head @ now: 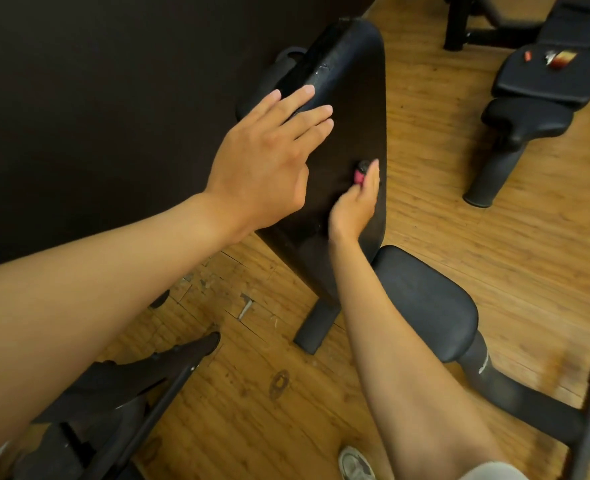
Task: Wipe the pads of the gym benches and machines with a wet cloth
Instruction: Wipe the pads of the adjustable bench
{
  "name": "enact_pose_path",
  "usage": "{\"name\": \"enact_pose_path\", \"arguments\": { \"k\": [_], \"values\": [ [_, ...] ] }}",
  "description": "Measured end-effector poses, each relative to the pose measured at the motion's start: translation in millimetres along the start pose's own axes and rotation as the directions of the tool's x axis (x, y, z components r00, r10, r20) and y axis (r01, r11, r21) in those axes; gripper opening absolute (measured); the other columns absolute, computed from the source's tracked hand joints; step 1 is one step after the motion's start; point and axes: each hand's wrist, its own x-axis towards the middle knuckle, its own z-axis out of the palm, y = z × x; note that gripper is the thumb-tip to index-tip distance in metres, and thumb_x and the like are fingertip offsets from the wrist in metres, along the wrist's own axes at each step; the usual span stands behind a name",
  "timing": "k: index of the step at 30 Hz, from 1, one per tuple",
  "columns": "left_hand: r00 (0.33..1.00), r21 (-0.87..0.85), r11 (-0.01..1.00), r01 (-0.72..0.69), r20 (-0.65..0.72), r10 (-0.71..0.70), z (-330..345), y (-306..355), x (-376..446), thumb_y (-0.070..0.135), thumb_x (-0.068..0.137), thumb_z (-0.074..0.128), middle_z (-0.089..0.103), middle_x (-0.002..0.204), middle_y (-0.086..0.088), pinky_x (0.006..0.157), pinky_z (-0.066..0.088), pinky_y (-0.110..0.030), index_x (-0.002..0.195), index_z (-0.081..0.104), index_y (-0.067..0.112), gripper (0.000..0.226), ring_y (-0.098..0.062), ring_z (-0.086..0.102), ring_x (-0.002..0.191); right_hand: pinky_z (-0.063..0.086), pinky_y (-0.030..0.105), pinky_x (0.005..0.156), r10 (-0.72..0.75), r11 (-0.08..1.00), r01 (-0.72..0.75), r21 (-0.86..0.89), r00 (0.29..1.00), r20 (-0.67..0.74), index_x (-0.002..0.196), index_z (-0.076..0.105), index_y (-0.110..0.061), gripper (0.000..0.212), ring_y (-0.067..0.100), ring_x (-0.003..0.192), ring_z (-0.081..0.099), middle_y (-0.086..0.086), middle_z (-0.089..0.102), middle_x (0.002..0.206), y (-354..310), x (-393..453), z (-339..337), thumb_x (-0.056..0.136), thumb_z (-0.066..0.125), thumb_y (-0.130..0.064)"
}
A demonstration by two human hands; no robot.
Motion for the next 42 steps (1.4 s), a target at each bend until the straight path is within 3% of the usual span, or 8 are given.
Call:
{"name": "enact_pose_path", "arguments": {
  "k": [3,9,12,15,23,29,35,42],
  "values": [
    [1.0,-0.009,1.0,0.002,-0.007,-0.002,-0.4,0.2,0.4,0.015,0.096,0.04,0.051,0.155,-0.005,0.126,0.025,-0.043,0.146,0.055,0.011,0.053,-0.025,0.035,0.151,0.01,0.034,0.128,0.084,0.996,-0.084,0.006,0.996,0.041,0.161,0.023,-0.015,0.052,0.012,0.156,0.013,-0.001,0.022,0.169,-2.8,-2.4,-6.5,0.111,0.033,-0.012],
    [1.0,-0.041,0.999,0.011,-0.016,-0.011,0.9,0.5,-0.4,0.014,0.098,0.04,0.052,0.154,-0.005,0.125,0.026,-0.042,0.142,0.059,0.011,0.048,-0.024,0.036,0.151,0.018,0.02,0.124,-0.392,0.919,0.395,0.002,0.911,0.132,0.152,0.043,-0.014,0.044,0.011,0.154,0.023,-0.01,0.033,0.159,-10.5,-25.6,9.2,0.109,0.044,-0.016],
    [1.0,-0.03,1.0,-0.001,-0.004,0.001,2.3,-0.1,-0.1,0.014,0.097,0.042,0.051,0.155,-0.004,0.125,0.026,-0.043,0.141,0.06,0.012,0.048,-0.025,0.035,0.151,0.024,0.031,0.125,-0.11,0.994,0.109,-0.027,0.994,-0.029,0.146,0.055,-0.013,0.039,0.015,0.15,0.034,0.001,0.042,0.159,16.1,11.1,-1.5,0.108,0.047,-0.017],
    [1.0,-0.025,1.0,-0.003,0.002,0.003,2.3,-1.0,-1.0,0.016,0.096,0.042,0.05,0.155,-0.005,0.125,0.026,-0.044,0.139,0.062,0.012,0.047,-0.025,0.035,0.151,0.021,0.022,0.12,0.124,0.992,-0.124,0.008,0.986,-0.108,0.147,0.053,-0.012,0.04,0.017,0.15,0.034,0.003,0.04,0.16,21.6,24.6,-12.2,0.108,0.044,-0.017],
    [0.986,0.145,0.985,-0.09,0.149,0.069,1.2,-1.3,2.6,0.028,0.103,0.037,0.029,0.167,-0.008,0.126,0.019,-0.051,0.151,0.048,0.014,0.051,-0.03,0.017,0.157,0.025,0.03,0.125,-0.331,0.943,0.329,0.042,0.941,0.067,0.146,0.052,-0.016,0.04,0.007,0.151,0.029,-0.01,0.037,0.159,-7.3,6.5,9.5,0.106,0.052,-0.022],
    [0.962,0.303,0.935,-0.185,0.251,0.109,0.6,2.9,8.0,0.037,0.103,0.031,0.013,0.171,-0.015,0.127,0.012,-0.052,0.16,0.029,0.01,0.063,-0.037,0.002,0.158,0.022,0.022,0.119,0.158,0.987,-0.161,-0.022,0.982,-0.099,0.147,0.053,-0.012,0.042,0.017,0.151,0.032,0.003,0.039,0.161,35.4,72.6,-15.9,0.108,0.044,-0.025],
    [0.944,0.373,0.897,-0.237,0.306,0.122,8.7,7.3,10.7,0.037,0.105,0.02,-0.002,0.17,-0.022,0.127,0.001,-0.049,0.162,0.008,0.003,0.068,-0.034,-0.004,0.158,0.025,0.022,0.123,-0.345,0.936,0.349,-0.035,0.934,0.091,0.148,0.05,-0.014,0.04,0.002,0.149,0.029,-0.01,0.036,0.158,3.2,43.6,6.0,0.108,0.046,-0.018],
    [0.948,0.309,0.931,-0.196,0.303,0.099,7.1,8.6,11.5,0.033,0.104,0.033,0.007,0.17,-0.021,0.128,0.006,-0.049,0.16,0.021,0.002,0.065,-0.033,0.004,0.159,0.022,0.011,0.112,0.211,0.976,-0.216,-0.042,0.973,-0.094,0.149,0.049,-0.009,0.043,0.018,0.15,0.035,0.005,0.043,0.159,75.1,105.3,-32.7,0.11,0.038,-0.02]
  ]
}}
